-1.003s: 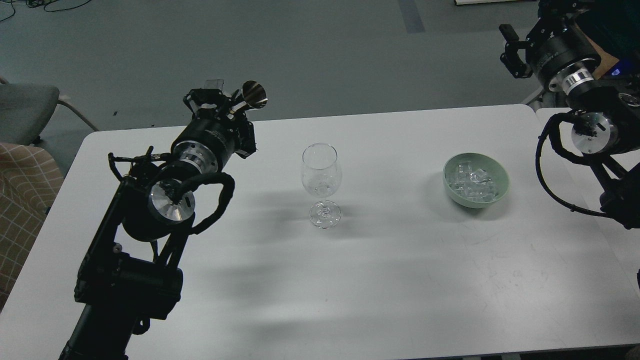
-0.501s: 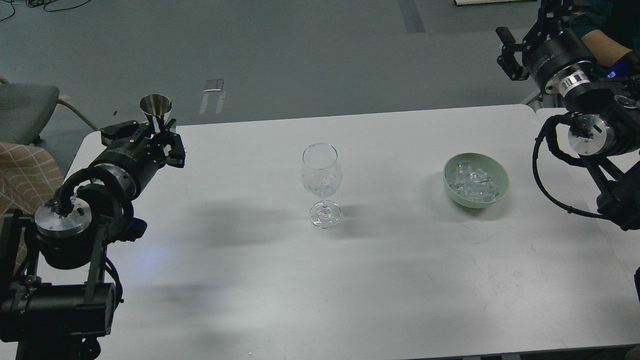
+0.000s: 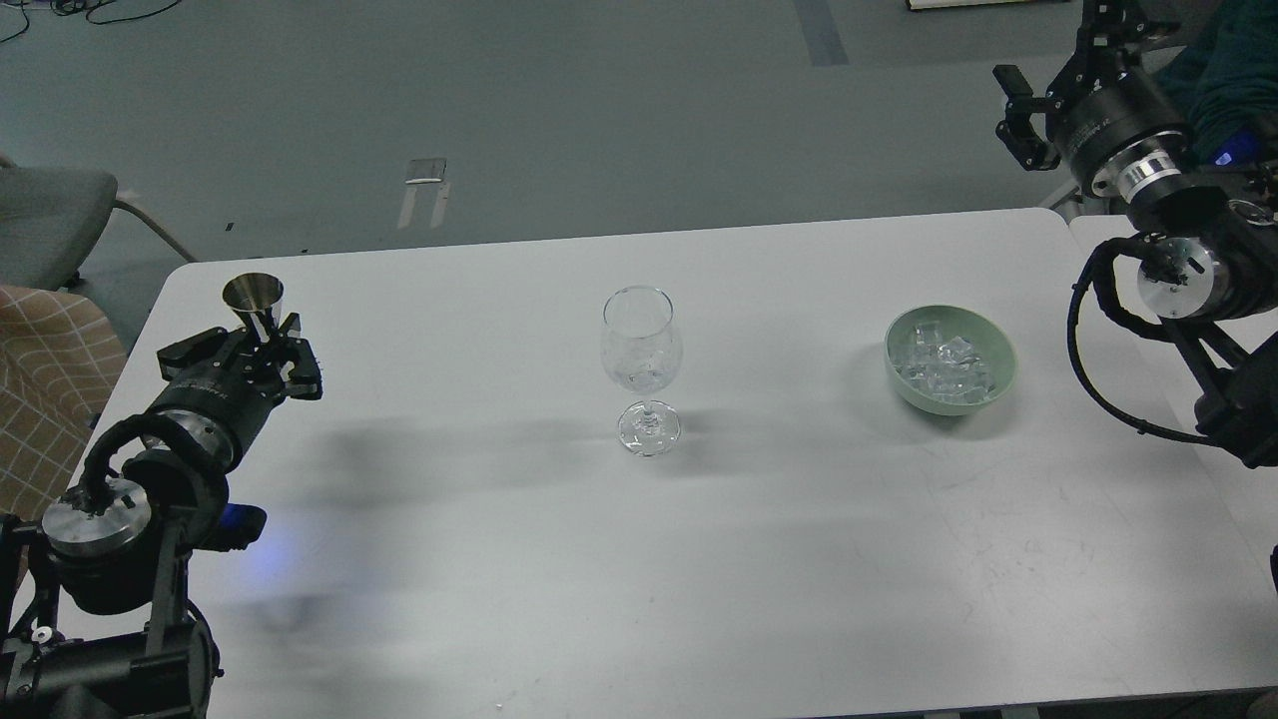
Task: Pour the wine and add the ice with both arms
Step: 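Turn the jigger upright and move it back from the glass, then lower the jigger onto the table and open the left gripper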
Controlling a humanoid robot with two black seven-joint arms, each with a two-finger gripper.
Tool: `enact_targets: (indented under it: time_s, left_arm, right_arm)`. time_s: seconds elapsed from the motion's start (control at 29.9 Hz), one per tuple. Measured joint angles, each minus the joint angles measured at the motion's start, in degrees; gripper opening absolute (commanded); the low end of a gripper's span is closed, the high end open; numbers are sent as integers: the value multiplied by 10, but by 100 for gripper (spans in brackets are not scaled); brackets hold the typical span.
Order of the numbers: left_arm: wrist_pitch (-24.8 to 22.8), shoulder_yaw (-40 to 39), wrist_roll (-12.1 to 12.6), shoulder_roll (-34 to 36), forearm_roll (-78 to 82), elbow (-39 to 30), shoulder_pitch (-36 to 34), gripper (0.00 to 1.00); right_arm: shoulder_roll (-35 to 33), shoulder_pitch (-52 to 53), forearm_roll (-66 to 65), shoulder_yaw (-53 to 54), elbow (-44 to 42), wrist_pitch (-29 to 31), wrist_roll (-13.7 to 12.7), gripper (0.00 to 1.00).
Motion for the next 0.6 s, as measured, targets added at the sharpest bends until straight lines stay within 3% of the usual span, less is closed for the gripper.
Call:
enact_targets:
  time_s: [0.27,0.6]
  left_arm:
    - [-85,-2,-15,-9,-2,93,2,6]
    - [-151,-2,-17,-9,-8,145,-6,21]
  right_arm:
    - [-1,0,0,0,0,0,0,100]
    - [3,0,-2,0,0,-1,0,100]
